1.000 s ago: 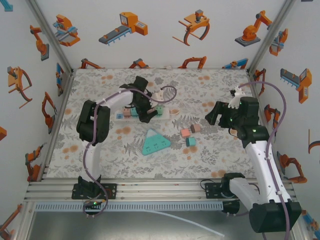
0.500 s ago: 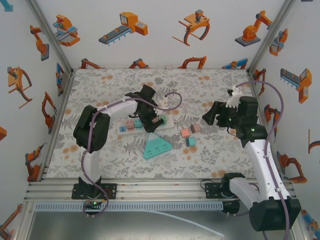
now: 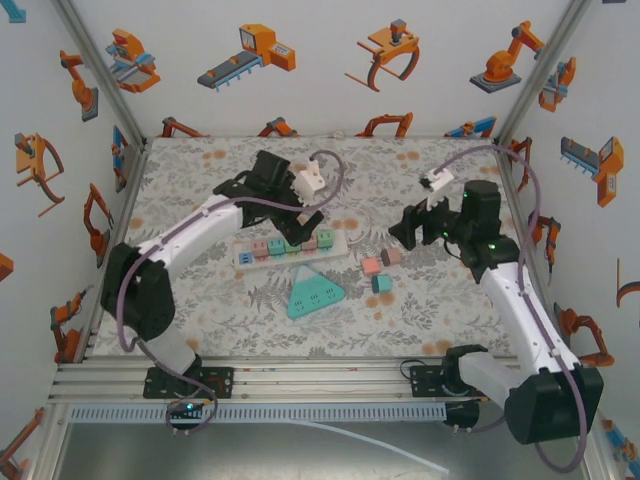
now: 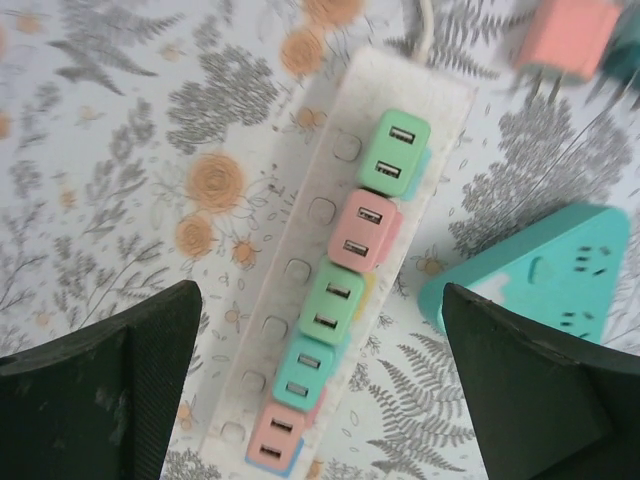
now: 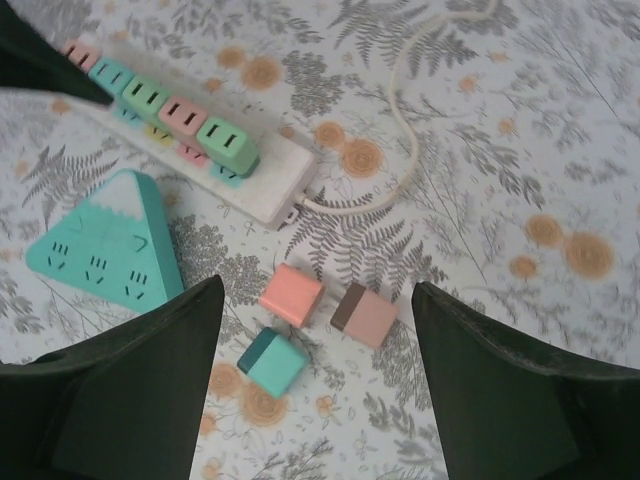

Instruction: Pull the plug off the socket

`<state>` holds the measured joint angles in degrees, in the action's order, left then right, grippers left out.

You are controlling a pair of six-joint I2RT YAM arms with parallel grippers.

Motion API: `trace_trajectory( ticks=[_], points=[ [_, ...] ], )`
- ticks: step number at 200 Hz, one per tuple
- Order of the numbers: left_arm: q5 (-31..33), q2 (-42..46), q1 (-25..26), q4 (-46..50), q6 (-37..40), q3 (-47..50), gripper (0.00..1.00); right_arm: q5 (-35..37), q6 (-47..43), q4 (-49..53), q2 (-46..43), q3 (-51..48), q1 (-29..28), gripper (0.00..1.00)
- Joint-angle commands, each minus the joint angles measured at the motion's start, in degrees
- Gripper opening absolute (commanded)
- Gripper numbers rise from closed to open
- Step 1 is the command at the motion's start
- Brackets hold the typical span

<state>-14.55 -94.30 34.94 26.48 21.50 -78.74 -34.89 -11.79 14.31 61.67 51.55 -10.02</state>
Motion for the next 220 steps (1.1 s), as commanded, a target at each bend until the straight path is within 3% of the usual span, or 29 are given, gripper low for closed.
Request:
trace_trajectory(
  ticks=[1, 44, 92, 131, 169, 220],
  points=[
    [-2.4, 5.1, -3.8, -4.3, -12.2, 3.0, 1.00, -3.0, -19.0, 0.6, 4.3, 4.9, -5.8, 0.69],
    [3.3, 11.8, -11.1, -8.4, -33.6, 9.1, 0.96, -7.6, -37.2, 4.0, 14.4, 10.4, -12.7, 0.69],
    [5.0, 17.8, -18.8, -5.6, -44.7, 16.3, 0.95, -10.6, -43.6, -0.6, 26.9, 16.3, -16.2, 0.69],
    [6.5, 16.6, -25.4, 3.1, -47.4, 18.4, 0.93, -13.0, -44.7, -4.5, 36.1, 19.0, -18.1, 0.69],
    [7.3, 13.0, -26.5, 4.5, -46.4, 19.9, 0.92, -14.1, -45.2, -4.3, 43.8, 23.1, -19.6, 0.66],
    [8.9, 7.8, -26.5, 2.8, -46.5, 20.2, 0.73, -13.8, -45.0, -3.9, 48.4, 24.0, -20.2, 0.52]
  ],
)
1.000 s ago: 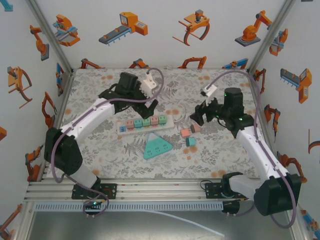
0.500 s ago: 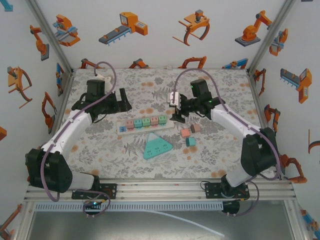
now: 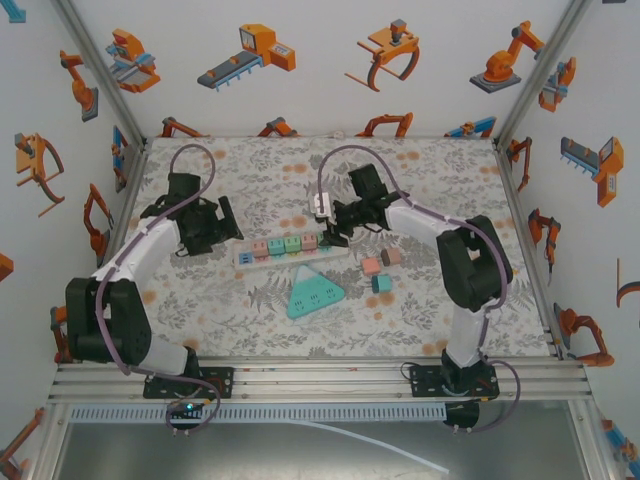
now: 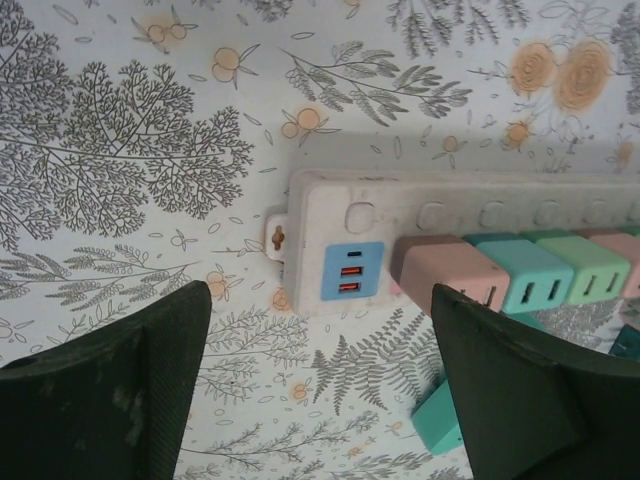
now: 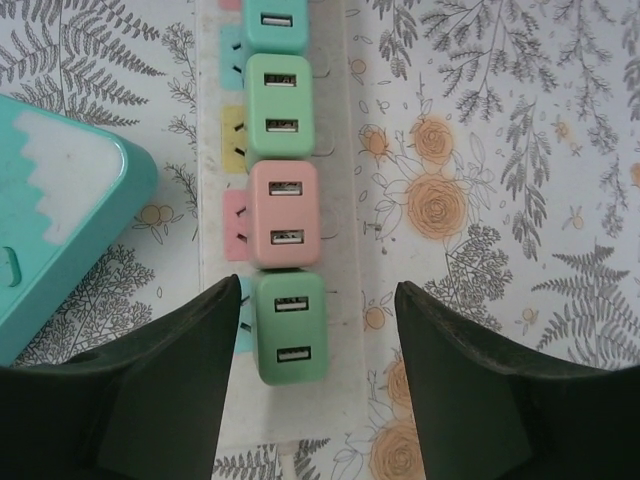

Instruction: Pull the plug off the socket

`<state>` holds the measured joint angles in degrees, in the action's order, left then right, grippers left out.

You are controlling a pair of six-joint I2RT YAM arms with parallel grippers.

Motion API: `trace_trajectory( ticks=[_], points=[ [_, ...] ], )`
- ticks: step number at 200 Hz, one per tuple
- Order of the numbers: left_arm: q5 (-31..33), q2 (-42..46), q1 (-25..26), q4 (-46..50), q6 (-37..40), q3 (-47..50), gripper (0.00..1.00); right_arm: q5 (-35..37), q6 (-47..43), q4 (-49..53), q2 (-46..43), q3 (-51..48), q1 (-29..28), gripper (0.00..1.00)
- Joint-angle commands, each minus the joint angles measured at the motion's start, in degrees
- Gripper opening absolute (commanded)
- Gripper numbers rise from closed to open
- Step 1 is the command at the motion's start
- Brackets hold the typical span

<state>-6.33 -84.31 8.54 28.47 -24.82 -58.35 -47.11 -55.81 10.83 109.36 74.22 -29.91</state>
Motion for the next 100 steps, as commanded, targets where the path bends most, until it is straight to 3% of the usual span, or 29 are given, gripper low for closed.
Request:
trace_trajectory(
  ticks=[1, 55, 100],
  points=[
    [0.6, -2.3, -0.1, 0.8, -0.1, -0.1, 0.73, -1.5, -1.0, -0.3, 0.7, 1.3, -0.3, 0.52],
    [-0.7, -7.5, 0.5, 0.8, 2.9, -0.5, 0.67, 2.3, -2.3, 1.0, 0.4, 0.0, -0.5, 0.49],
    [-2.0, -11.7, 2.4, 0.5, 3.9, -2.5, 0.63, 1.2, -2.5, 2.3, 1.0, 0.3, -0.7, 0.45]
  ],
)
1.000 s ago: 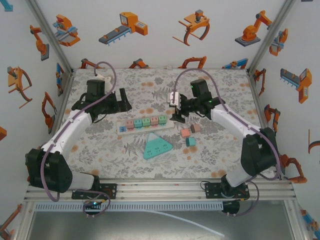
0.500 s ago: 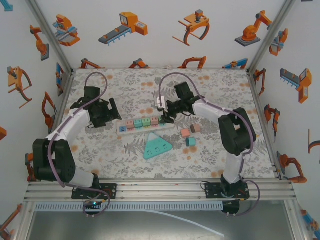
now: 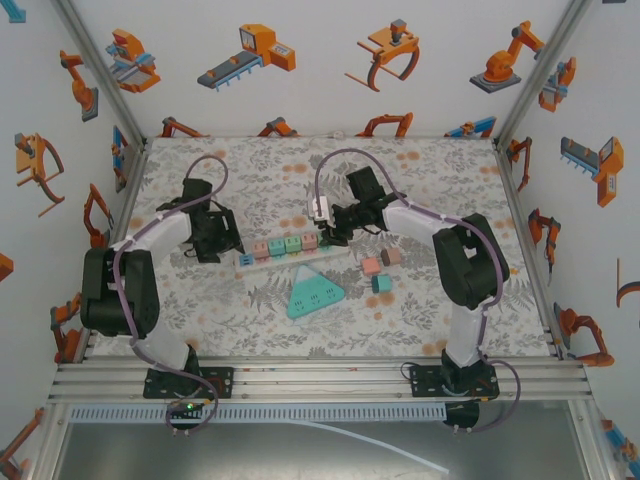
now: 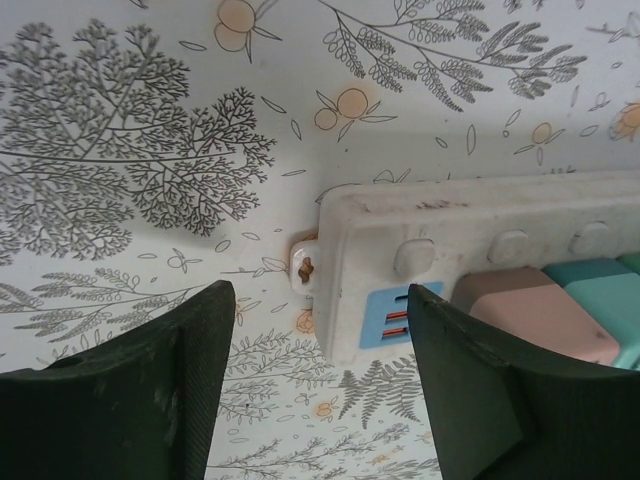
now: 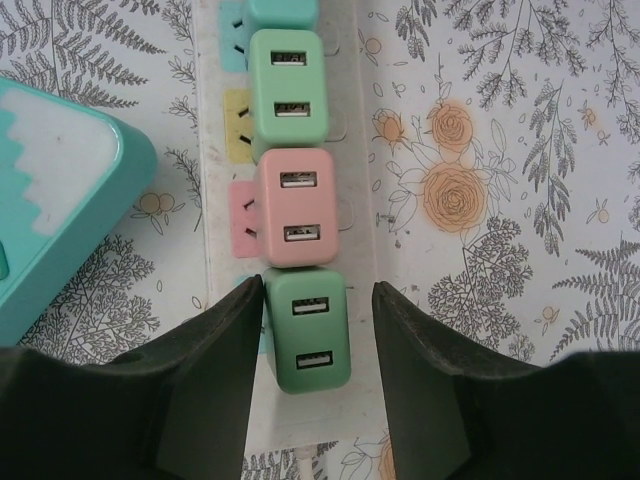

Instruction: Pull the plug off the socket

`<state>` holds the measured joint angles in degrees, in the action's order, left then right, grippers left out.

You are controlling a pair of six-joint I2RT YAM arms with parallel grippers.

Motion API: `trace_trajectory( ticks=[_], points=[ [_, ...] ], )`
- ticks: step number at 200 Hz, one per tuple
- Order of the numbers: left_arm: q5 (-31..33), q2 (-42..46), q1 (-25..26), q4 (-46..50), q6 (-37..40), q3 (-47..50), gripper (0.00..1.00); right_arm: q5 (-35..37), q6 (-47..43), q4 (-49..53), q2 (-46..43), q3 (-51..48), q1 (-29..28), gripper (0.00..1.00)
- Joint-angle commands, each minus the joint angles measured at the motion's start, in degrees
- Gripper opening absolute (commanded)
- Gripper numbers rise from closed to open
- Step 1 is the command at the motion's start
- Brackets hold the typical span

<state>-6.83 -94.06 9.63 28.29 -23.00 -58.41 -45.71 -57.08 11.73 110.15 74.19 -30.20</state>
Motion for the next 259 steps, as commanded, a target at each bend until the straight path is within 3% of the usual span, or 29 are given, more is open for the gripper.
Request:
trace_trajectory(
  ticks=[1, 62, 119, 171, 259],
  points=[
    [-1.4, -2.0, 1.3, 0.7, 2.1, -2.5, 0.63, -0.2, -1.2, 1.4, 0.2, 0.3, -0.4, 0.44],
    [-1.5, -5.1, 2.9, 4.4, 5.8, -2.9, 0.60, 0.9, -1.3, 2.5, 0.2, 0.3, -0.7, 0.34],
    [2.2, -6.3, 4.5, 7.3, 6.7, -1.9, 0.60, 0.4, -1.0, 4.5, -2.0, 3.8, -0.9, 0.17],
    [11.4, -7.2, 6.4, 10.5, 4.5, -1.8, 0.59, 0.5, 0.6, 5.1, -3.9, 4.2, -1.2, 0.13],
    [13.9, -7.1, 6.7, 10.2, 3.1, -1.2, 0.58, 0.7, 10.7, -1.7, -6.5, 3.4, -1.9, 0.07]
  ],
)
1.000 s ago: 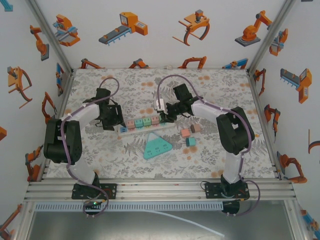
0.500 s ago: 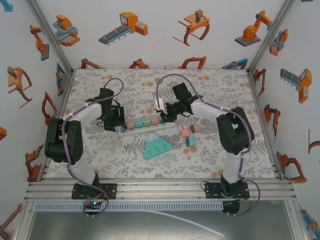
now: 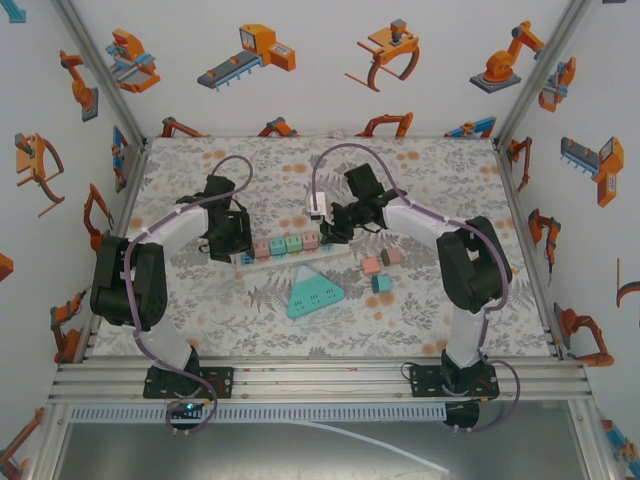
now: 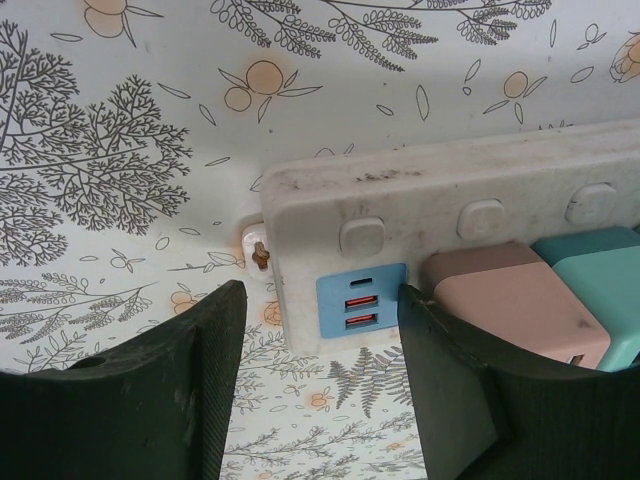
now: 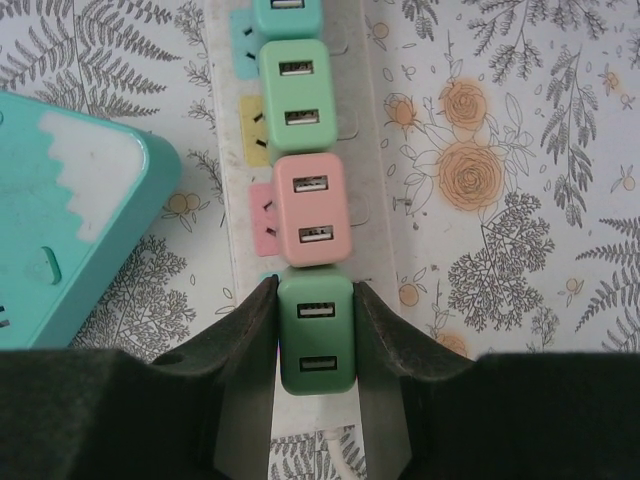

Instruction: Pull the plug off the socket

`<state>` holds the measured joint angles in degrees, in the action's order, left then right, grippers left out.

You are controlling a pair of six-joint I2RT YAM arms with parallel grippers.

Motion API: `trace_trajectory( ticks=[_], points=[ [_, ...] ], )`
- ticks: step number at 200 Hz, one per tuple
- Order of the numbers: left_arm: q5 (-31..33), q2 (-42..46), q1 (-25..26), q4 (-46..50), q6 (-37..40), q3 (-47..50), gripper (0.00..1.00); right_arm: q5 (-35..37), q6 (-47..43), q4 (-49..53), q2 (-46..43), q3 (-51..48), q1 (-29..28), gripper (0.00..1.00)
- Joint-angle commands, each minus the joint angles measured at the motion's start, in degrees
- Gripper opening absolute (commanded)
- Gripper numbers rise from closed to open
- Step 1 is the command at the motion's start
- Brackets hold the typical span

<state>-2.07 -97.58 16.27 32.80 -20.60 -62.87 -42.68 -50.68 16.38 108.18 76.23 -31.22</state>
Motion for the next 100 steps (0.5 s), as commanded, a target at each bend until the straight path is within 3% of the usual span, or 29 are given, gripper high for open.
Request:
trace_trajectory(
  ticks=[1, 50, 86, 100],
  points=[
    [9.2, -3.6, 0.1, 5.7, 0.7, 3.3, 0.58, -2.3, 4.3, -6.4, -4.6, 1.3, -0.9, 0.07],
    [8.6, -0.5, 0.0, 6.1, 0.6, 1.6, 0.60, 0.9, 6.7, -3.9, -9.1, 0.8, -0.7, 0.07],
    [6.9, 2.9, -0.1, 7.1, 1.3, -3.4, 0.67, 3.5, 25.9, -6.8, -15.1, 0.3, 1.8, 0.06],
    [4.6, 4.6, 0.0, 6.2, 2.8, -5.2, 0.72, 8.5, 37.1, -10.6, -17.6, -1.6, 3.3, 0.03]
  ],
)
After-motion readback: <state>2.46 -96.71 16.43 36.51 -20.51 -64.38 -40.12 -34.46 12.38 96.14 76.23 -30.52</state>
